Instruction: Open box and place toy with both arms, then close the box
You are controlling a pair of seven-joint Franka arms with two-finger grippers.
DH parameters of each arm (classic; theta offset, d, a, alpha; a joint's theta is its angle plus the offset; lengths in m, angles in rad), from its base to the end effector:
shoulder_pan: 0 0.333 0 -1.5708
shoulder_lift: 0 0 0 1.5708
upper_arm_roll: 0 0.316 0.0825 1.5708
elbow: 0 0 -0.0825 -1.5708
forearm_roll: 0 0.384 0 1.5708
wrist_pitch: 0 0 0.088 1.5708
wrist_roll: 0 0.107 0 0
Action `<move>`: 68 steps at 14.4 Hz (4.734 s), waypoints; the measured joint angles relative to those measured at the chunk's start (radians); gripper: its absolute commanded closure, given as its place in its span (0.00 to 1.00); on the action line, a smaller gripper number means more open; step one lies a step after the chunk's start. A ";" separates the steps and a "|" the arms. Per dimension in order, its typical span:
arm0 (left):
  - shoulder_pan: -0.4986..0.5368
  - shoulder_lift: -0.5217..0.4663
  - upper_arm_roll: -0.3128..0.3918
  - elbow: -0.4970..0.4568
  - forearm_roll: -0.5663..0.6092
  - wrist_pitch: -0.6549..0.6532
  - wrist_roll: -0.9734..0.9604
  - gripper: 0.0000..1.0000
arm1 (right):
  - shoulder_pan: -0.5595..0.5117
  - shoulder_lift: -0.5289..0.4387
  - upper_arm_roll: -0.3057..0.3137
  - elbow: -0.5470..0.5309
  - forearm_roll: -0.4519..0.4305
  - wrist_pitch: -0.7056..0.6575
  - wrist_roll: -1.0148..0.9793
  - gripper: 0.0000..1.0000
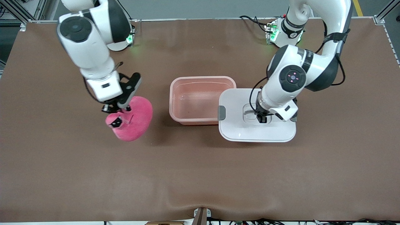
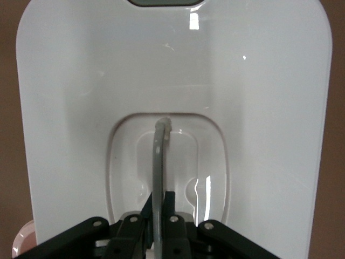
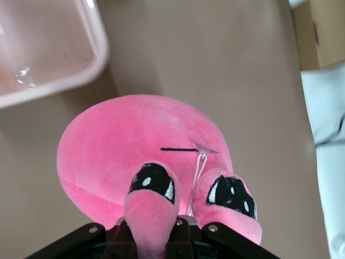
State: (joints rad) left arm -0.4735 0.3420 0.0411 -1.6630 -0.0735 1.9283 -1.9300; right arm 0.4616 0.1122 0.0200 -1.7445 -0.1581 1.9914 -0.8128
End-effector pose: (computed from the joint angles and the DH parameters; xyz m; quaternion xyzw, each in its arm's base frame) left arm 0.5837 -0.2778 0.4032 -0.7226 -0.6897 0.0394 0.0250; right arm 0.5461 0.2739 0.5151 0.7772 0.6214 0.0542 0.0830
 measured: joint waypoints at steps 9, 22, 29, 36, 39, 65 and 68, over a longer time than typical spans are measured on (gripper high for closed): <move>0.174 0.000 0.000 -0.044 0.000 0.023 0.250 1.00 | 0.303 0.009 0.007 0.030 -0.227 -0.142 -0.011 1.00; 0.182 0.000 -0.009 -0.055 0.060 0.039 0.264 1.00 | 0.492 0.304 0.006 0.308 -0.328 -0.362 0.071 0.00; 0.185 0.000 -0.009 -0.056 0.060 0.039 0.270 1.00 | 0.533 0.310 0.004 0.359 -0.340 -0.441 0.159 0.00; 0.184 0.000 -0.009 -0.061 0.060 0.039 0.276 1.00 | 0.487 0.293 -0.075 0.393 -0.345 -0.513 0.238 0.00; 0.182 0.000 -0.011 -0.061 0.060 0.039 0.276 1.00 | 0.458 0.287 -0.107 0.393 -0.345 -0.569 0.409 0.00; -0.012 0.017 -0.230 0.040 0.060 0.058 -0.340 1.00 | -0.254 0.153 -0.184 0.315 0.187 -0.477 0.696 0.00; -0.054 0.051 -0.230 0.042 0.064 0.080 -0.382 1.00 | -0.288 0.145 -0.184 0.304 0.198 -0.476 0.697 0.00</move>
State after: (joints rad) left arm -0.5271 0.3928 -0.1893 -1.6208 -0.0090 2.0087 -2.3120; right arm 0.1732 0.2576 -0.1637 -1.4408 0.0402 1.5156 -0.1162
